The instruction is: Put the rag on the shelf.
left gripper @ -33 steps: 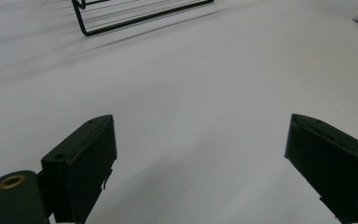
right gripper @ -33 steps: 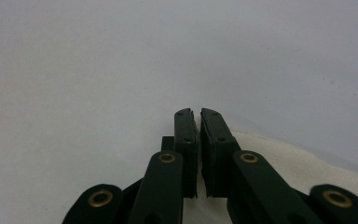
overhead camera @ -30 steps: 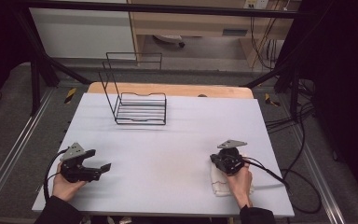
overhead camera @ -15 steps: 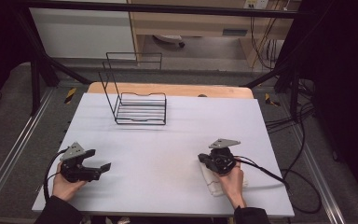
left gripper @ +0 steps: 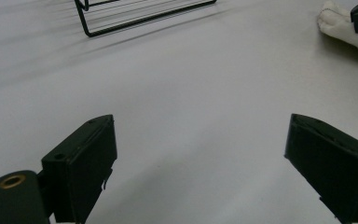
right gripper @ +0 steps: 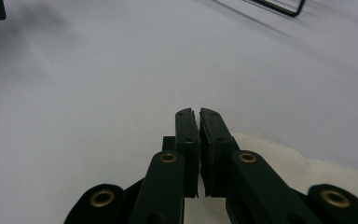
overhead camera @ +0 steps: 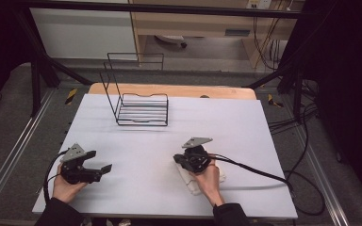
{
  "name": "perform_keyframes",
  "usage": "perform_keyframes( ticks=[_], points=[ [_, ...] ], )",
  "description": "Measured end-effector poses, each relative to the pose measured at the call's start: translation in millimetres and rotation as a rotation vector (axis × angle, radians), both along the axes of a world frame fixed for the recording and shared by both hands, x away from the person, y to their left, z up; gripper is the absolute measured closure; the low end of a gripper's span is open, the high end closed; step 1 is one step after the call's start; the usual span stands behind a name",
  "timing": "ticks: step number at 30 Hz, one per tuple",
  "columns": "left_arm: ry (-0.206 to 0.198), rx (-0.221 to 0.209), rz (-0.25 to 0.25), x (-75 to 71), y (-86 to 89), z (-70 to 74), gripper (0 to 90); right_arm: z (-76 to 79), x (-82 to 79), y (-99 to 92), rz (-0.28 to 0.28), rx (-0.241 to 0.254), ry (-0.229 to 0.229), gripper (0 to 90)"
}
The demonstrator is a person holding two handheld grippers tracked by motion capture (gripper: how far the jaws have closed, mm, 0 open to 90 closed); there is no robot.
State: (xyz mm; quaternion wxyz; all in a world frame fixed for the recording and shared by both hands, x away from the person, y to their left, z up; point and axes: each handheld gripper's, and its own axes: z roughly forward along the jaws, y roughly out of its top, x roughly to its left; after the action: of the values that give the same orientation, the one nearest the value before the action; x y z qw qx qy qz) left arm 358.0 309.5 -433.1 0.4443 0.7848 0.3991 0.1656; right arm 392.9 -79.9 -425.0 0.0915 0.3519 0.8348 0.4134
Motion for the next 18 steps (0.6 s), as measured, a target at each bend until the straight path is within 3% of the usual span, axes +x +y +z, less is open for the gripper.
perform_keyframes(
  ticks=[10,18],
  points=[
    [0.000,0.003,0.000,0.2,-0.1,0.2,8.8,-3.6,10.2,46.9,0.058,0.003,0.013,86.7],
    [0.002,0.008,0.001,0.5,-0.7,0.0,8.8,-17.5,16.6,55.1,0.060,-0.012,0.034,85.7]
  ],
)
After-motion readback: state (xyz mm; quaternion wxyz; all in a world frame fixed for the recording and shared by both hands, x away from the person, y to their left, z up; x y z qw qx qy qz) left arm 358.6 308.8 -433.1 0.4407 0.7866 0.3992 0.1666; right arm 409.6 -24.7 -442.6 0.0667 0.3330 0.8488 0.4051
